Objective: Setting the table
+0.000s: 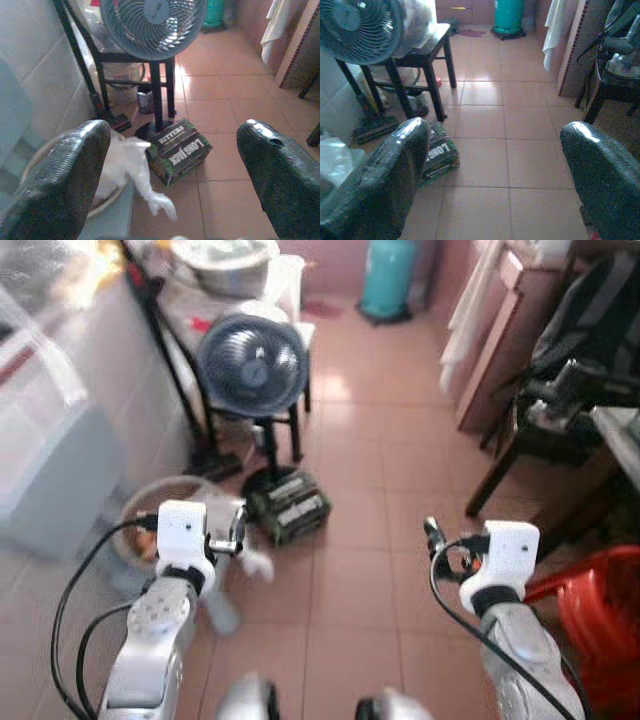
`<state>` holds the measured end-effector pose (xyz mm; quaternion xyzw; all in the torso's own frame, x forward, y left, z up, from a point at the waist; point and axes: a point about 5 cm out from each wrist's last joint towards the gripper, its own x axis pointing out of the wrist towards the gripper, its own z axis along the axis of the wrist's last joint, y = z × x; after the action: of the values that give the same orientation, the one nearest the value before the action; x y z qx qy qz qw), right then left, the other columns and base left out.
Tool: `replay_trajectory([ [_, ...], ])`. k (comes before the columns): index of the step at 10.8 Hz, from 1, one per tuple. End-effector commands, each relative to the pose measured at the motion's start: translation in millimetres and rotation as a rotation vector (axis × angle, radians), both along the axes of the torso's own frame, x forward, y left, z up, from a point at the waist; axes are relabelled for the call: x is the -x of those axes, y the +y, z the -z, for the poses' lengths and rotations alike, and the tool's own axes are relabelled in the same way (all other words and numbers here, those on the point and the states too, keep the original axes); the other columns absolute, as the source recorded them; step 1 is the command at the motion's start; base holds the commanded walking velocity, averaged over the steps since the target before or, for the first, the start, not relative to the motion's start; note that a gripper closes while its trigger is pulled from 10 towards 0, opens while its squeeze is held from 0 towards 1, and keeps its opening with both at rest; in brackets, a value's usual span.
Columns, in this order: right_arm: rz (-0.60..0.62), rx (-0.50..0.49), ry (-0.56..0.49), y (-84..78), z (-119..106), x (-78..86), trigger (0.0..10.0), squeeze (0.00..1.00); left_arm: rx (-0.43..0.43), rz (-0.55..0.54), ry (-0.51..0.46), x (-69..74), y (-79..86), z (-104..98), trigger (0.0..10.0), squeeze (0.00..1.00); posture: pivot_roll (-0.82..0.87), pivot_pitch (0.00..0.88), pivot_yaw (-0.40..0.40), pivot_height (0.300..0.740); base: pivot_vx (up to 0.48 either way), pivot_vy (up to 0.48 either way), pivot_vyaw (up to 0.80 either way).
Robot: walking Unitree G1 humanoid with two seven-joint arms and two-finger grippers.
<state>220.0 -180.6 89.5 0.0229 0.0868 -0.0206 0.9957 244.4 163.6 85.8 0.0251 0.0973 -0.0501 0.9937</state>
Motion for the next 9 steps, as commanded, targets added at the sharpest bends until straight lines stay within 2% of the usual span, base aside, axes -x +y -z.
replay_trajectory([
  [1, 0.03, 0.017, 0.003, -5.0, -2, -0.2, 10.0, 0.0, -0.003, 0.004, 0.003, -1.2, -0.1, -2, 10.0, 0.0, -0.02, 0.0, 0.029, 0.74, -0.368, 0.0, 0.0],
  [4, 0.035, 0.011, 0.009, -3.0, 0, -1.4, 10.0, 0.0, -0.005, 0.013, -0.004, -3.5, 0.7, -5, 10.0, 0.0, -0.02, 0.0, 0.035, 0.74, -0.374, 0.267, 0.0],
  [6, 0.054, 0.04, 0.006, -2.1, -1, -3.6, 10.0, 0.0, -0.009, 0.022, -0.019, -6.8, 0.3, -9, 10.0, 0.0, -0.02, 0.0, 0.04, 0.74, 0.0, 0.0, 0.0],
  [8, 0.064, 0.032, -0.016, -3.0, -6, -6.2, 10.0, 0.0, 0.042, 0.036, -0.027, -10.5, -2.1, -12, 10.0, 0.0, -0.03, 0.0, 0.071, 0.74, 0.0, 0.0, 0.0],
  [9, 0.068, 0.038, -0.014, -3.1, -6, -6.9, 10.0, 0.0, 0.047, 0.01, -0.036, -11.6, -0.9, -15, 10.0, 0.0, -0.03, 0.0, 0.074, 0.74, 0.0, 0.0, 0.0],
])
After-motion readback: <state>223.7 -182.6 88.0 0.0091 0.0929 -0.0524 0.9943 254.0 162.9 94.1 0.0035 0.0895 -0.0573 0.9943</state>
